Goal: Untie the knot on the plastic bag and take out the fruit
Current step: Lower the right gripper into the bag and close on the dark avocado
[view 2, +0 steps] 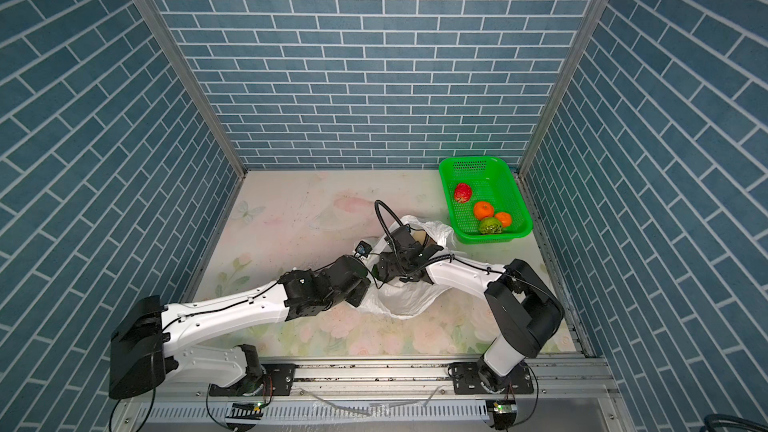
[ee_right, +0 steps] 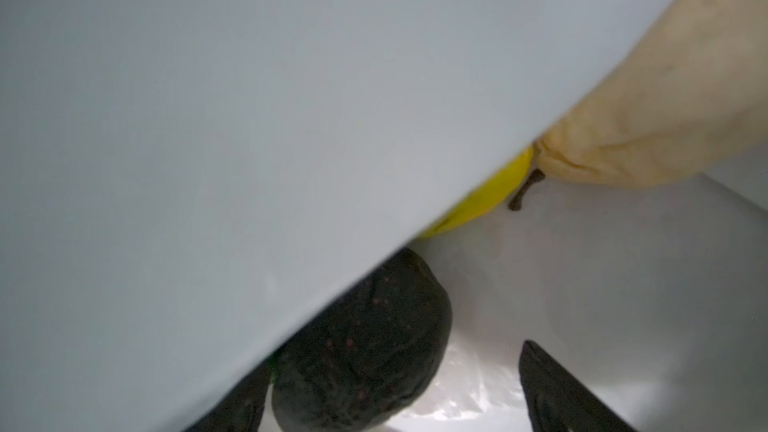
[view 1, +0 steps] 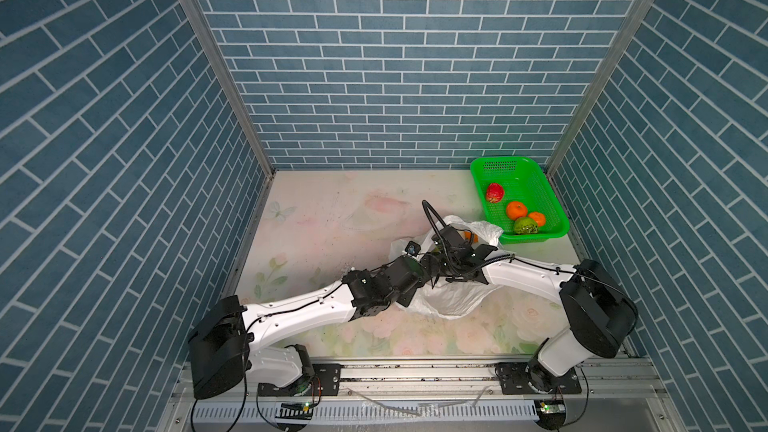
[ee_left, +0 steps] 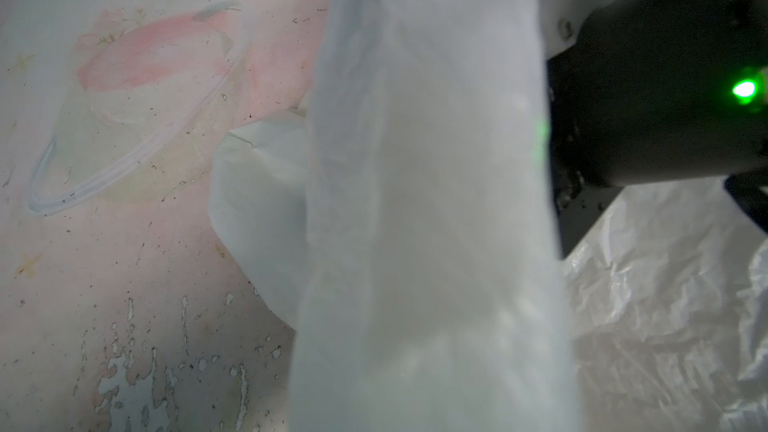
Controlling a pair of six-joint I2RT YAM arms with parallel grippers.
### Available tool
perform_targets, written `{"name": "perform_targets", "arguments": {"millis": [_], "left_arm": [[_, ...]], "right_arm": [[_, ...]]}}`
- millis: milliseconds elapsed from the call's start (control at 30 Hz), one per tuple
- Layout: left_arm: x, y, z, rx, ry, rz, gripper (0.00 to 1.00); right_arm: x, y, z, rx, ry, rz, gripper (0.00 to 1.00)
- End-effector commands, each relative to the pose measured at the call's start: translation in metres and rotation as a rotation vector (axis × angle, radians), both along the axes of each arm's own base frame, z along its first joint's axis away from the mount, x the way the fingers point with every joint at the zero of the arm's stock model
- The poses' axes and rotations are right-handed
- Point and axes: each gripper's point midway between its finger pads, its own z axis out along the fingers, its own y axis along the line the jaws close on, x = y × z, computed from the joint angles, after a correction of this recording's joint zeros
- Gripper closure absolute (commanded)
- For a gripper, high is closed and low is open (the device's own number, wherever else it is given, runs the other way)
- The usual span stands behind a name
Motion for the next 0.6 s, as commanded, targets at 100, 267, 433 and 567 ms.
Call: {"name": "perform_targets", "arguments": {"millis": [100, 267, 433, 567], "left_arm": [[0.009, -0.006, 0.019, -0.035, -0.055, 0.019, 1.00], [0.014, -0.002, 0.022, -0.046, -0.074, 0.056, 1.00], [0.018, -0.001, 0.028, -0.074, -0.093, 0.084, 1.00], [0.023, -0.004, 0.035, -0.105, -0.113, 0.098, 1.00]], "right_arm": [[0.006, 0.014, -0.004, 0.040, 0.063, -0.041, 0.17], [0.000, 0.011, -0.014, 0.024, 0.111, -0.046, 0.33], [-0.002, 0.007, -0.006, 0.047, 0.084, -0.053, 0.49], [-0.008, 0.005, 0.005, 0.079, 0.076, -0.042, 0.52]]}}
